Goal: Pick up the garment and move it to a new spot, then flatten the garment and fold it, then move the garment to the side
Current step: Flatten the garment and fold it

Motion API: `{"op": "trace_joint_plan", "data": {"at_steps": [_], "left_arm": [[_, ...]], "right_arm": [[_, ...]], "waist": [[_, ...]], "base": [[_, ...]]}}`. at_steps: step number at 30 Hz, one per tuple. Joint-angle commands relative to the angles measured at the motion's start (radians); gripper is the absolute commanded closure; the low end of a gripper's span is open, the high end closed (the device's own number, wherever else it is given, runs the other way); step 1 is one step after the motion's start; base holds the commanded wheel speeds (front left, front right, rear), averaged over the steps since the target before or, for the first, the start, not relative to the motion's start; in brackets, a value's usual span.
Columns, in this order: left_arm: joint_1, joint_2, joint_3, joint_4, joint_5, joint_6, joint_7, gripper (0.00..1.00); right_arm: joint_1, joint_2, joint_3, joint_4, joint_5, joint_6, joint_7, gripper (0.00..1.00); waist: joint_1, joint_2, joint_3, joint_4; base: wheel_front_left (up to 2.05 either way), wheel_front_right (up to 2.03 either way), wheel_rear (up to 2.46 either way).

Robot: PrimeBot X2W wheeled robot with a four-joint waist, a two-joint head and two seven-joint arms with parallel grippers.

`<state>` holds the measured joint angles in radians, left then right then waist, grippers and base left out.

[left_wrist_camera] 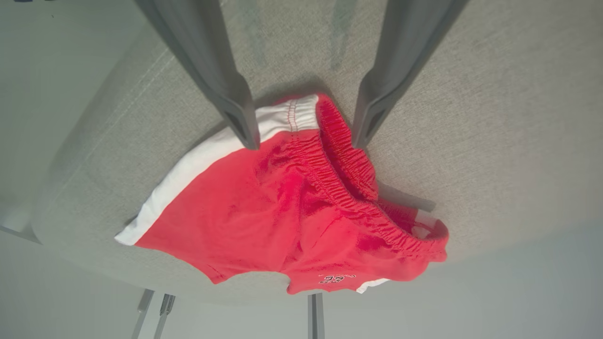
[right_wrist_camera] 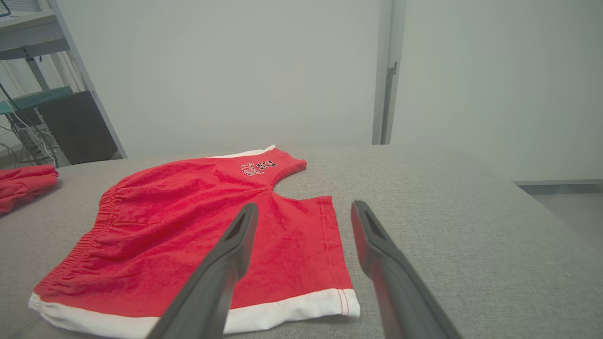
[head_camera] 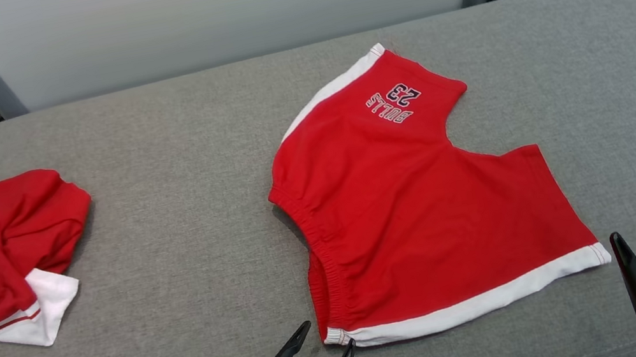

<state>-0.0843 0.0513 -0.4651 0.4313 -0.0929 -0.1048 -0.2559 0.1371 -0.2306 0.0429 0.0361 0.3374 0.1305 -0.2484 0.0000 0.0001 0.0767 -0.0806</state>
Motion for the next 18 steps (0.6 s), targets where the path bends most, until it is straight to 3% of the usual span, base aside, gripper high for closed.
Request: {"op": "trace_joint_plan", "data": {"at_steps": [1,18], "left_arm": [[-0.061,-0.001,0.016,0.000,0.003,0.000,-0.006,0.00],[-0.145,-0.001,-0.038,0.153,-0.009,0.050,-0.006,0.00]], "right_arm": [[-0.036,-0.034,0.018,-0.034,0.010,0.000,-0.013,0.00],[-0.062,-0.044,0.013,-0.037,0.018,0.000,-0.013,0.00]], "waist": [[0.0000,-0.0001,0.020,-0.015],[0.0000,-0.0001,0.064,-0.051]], "base": [[0.00,0.00,0.00],[0.00,0.00,0.00]]}}
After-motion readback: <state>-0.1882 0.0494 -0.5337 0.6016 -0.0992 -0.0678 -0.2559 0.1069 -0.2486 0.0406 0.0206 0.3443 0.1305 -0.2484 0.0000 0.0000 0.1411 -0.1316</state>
